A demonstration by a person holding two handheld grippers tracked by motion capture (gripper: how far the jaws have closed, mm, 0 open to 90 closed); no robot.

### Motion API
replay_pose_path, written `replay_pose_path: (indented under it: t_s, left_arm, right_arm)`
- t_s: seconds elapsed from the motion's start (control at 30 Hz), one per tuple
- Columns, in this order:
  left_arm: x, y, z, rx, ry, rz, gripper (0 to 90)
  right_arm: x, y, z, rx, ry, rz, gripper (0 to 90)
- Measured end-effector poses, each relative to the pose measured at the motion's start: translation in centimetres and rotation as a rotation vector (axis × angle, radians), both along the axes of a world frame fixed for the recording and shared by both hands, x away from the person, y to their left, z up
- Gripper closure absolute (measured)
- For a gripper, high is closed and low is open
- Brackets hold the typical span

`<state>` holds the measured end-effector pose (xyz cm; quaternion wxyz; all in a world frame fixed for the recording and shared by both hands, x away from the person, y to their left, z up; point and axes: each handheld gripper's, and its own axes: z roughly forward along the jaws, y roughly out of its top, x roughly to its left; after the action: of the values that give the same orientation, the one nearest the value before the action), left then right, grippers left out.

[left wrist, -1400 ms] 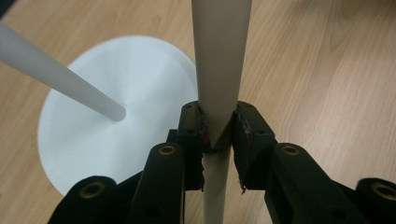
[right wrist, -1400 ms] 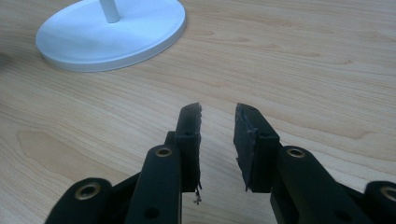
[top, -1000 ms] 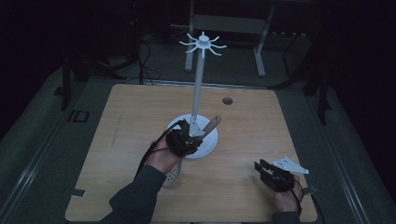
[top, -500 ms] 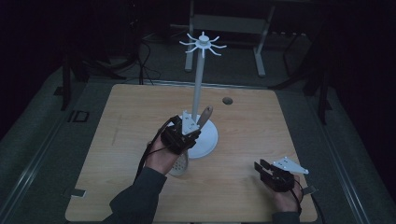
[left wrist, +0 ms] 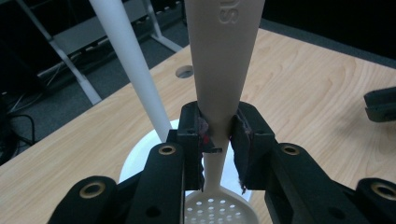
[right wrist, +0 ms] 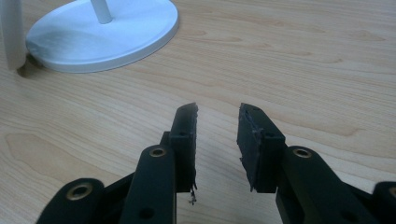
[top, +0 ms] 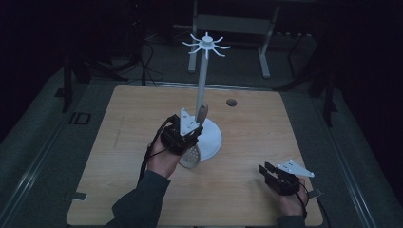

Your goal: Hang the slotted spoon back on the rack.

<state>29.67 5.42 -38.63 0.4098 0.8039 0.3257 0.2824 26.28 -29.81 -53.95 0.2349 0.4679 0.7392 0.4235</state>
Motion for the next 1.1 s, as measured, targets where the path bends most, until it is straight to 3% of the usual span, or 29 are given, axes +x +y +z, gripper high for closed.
replay_pose_path:
  t_s: [1.1]
  left_arm:
    - [0.1,-0.8,2.1,-0.091,-0.09,0.069,74.2]
  right_arm:
    - [0.0,-0.1,0.0,-0.003,0.0,-0.005,67.3]
